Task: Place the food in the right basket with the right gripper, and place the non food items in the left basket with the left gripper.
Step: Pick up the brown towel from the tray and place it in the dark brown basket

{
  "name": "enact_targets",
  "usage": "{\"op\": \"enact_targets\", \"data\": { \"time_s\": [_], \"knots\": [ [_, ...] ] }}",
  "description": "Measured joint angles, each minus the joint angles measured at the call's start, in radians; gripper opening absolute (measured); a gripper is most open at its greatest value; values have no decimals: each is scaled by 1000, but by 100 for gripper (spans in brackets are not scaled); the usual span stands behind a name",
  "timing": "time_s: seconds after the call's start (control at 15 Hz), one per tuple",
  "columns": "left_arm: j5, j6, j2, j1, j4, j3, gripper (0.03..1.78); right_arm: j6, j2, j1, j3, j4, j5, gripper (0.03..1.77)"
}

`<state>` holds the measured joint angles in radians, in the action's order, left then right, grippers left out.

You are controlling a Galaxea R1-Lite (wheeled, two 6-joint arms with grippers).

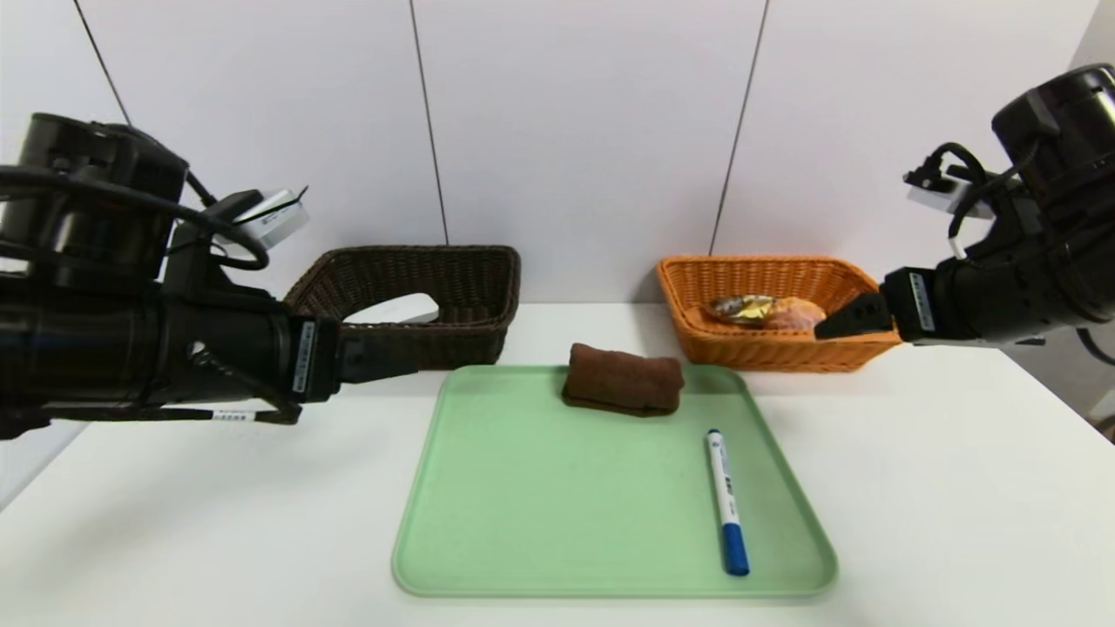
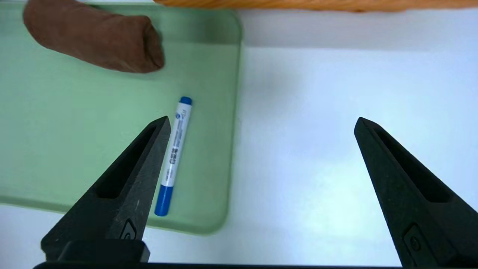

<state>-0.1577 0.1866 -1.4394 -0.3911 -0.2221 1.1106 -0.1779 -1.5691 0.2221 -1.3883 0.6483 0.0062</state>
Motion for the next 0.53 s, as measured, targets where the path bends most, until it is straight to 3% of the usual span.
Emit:
{"op": "enact_targets", "data": {
  "time_s": [0.2,0.4,0.53],
  "knots": [
    [3,-7,-112,-76,-2,176,169,-8,84,2,124,-88,-12,169],
    [2,-20,-236,-151,-6,352,169,-9,133,3,182,-98,-15,169],
    [-3,-84,-324,-192,-7,447,169,-10,153,3,198,-99,-16,169]
  ]
}}
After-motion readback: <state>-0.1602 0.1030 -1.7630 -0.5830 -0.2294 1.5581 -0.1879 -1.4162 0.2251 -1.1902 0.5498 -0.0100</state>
